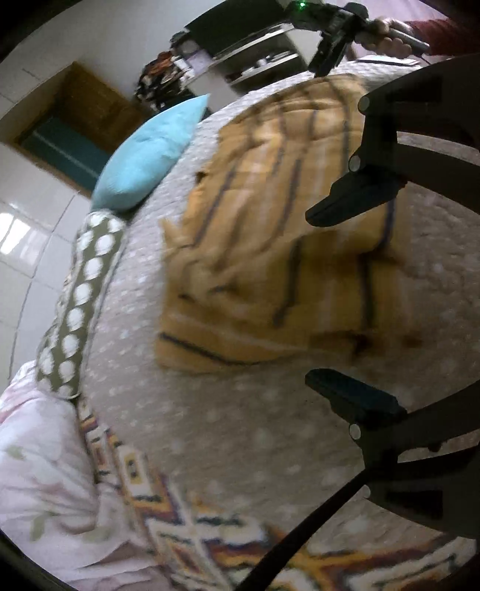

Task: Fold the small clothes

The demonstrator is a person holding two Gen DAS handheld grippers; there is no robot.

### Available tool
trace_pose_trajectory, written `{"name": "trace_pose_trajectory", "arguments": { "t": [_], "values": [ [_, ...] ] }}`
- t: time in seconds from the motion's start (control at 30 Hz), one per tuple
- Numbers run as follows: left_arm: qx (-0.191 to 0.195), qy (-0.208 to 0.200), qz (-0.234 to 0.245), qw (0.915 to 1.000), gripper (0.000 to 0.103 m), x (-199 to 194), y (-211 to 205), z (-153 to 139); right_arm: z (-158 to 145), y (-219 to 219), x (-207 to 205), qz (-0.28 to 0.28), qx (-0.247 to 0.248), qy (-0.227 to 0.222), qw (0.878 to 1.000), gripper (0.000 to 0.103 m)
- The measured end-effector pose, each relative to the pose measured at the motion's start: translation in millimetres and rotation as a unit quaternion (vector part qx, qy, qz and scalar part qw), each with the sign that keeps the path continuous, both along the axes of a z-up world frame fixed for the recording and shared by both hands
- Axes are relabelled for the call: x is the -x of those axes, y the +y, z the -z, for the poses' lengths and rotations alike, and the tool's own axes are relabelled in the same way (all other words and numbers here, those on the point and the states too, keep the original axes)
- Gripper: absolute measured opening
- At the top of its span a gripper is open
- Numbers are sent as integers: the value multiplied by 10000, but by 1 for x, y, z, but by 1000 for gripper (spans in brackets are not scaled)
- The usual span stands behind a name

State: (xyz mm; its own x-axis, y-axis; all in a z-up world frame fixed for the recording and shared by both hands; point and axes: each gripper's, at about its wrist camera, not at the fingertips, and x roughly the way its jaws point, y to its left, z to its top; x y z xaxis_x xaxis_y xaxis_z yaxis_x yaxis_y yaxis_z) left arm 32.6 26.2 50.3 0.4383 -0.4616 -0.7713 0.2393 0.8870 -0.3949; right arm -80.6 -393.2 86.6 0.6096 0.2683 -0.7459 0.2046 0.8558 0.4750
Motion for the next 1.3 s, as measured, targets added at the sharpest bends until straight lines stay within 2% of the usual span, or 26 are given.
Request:
{"name": "trace_pose_trajectory", "arguments": {
  "t": [0.03,0.07,0.1,0.13,0.17,0.23,0.3,0.4,0.5,0.57,0.6,0.67,0.7,0.73,0.8,0.87,0.97,1.1,1.2,1.3],
  "values": [
    [0,82,6,10000,72,2,-3,6,8,8,7,-59,48,39,10000,61],
    [-17,196,51,9998,57,3,-7,10,13,14,11,-114,71,50,9999,42],
    [-150,325,90,9993,30,3,-11,13,22,23,12,-260,40,133,9996,22],
    [-293,421,98,9986,23,2,-12,12,28,28,11,-376,-50,253,9990,5],
    [-155,462,159,9987,21,3,-9,5,31,30,12,-383,-76,357,9986,5],
    [23,336,256,9991,17,11,3,-18,17,24,21,-372,70,228,9990,5],
    [24,189,267,9995,5,24,18,-34,5,8,34,-256,29,118,9996,5],
    [-190,85,153,9997,5,38,34,-34,11,-9,50,-138,-53,240,9996,5],
    [-498,245,-81,9984,7,46,50,-15,31,-2,54,-202,136,524,9983,6],
    [-473,220,-139,9985,7,51,58,-13,25,2,60,-119,262,390,9988,10],
    [-590,45,-163,9981,9,56,60,-16,17,3,63,-70,343,331,9988,11],
    [-846,-246,-206,9959,29,61,59,-20,-2,5,67,8,660,133,9977,11],
    [-1029,-450,-305,9932,52,64,59,-20,-13,8,66,39,883,32,9961,11],
    [-1118,-583,-416,9911,64,64,60,-19,-22,13,65,28,1013,-45,9948,11],
    [-1176,-730,-610,9885,65,63,65,-13,-38,30,55,-160,1085,-288,9935,11],
    [-1091,-632,-760,9891,65,58,69,0,-44,56,36,-431,1033,-382,9930,11],
    [-894,-560,-968,9897,67,55,74,17,-38,111,-7,-1007,1033,-353,9889,11],
    [-429,-578,-1050,9919,70,55,84,22,-10,187,-72,-1688,1237,-326,9773,11],
    [-77,-667,-1090,9918,70,58,91,26,17,238,-127,-2060,1887,-123,9601,11],
    [205,-753,-1133,9905,70,63,97,28,28,276,-176,-2264,2496,-51,9415,11]
  ]
}}
